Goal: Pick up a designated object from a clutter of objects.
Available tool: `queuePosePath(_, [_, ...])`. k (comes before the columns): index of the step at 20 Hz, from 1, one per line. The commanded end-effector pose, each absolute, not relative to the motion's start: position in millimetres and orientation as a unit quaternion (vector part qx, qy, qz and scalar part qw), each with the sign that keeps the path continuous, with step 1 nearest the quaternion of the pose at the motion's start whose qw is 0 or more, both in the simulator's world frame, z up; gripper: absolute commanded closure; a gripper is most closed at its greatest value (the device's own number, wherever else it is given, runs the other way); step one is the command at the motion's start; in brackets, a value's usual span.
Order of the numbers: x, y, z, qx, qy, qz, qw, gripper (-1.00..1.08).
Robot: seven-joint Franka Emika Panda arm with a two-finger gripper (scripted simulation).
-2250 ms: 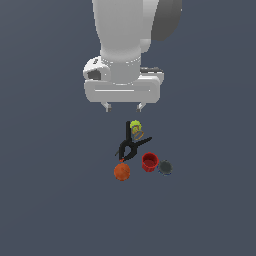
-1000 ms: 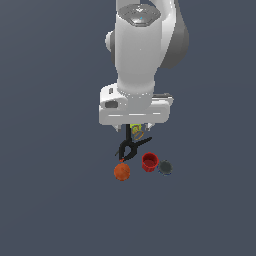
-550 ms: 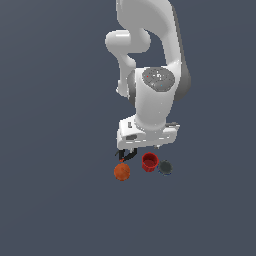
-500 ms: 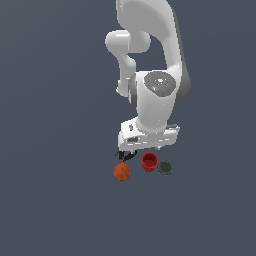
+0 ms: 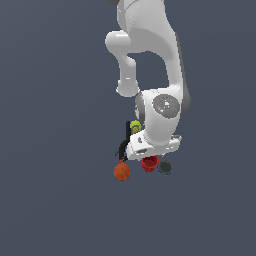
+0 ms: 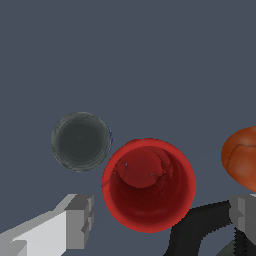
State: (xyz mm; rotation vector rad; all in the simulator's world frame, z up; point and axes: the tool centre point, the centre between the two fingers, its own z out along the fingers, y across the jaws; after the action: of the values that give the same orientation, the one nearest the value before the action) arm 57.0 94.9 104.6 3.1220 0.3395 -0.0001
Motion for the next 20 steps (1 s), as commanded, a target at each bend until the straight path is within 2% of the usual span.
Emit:
queuePosePath(1, [57, 98, 99, 0.994, 0.111, 0.000, 0.000, -0.92])
queuePosePath(7, [56, 98, 95, 0.994, 0.111, -0.001, 0.000, -0.92])
queuePosePath(20, [57, 98, 47, 0.994, 0.111, 0.000, 0.000, -0.92])
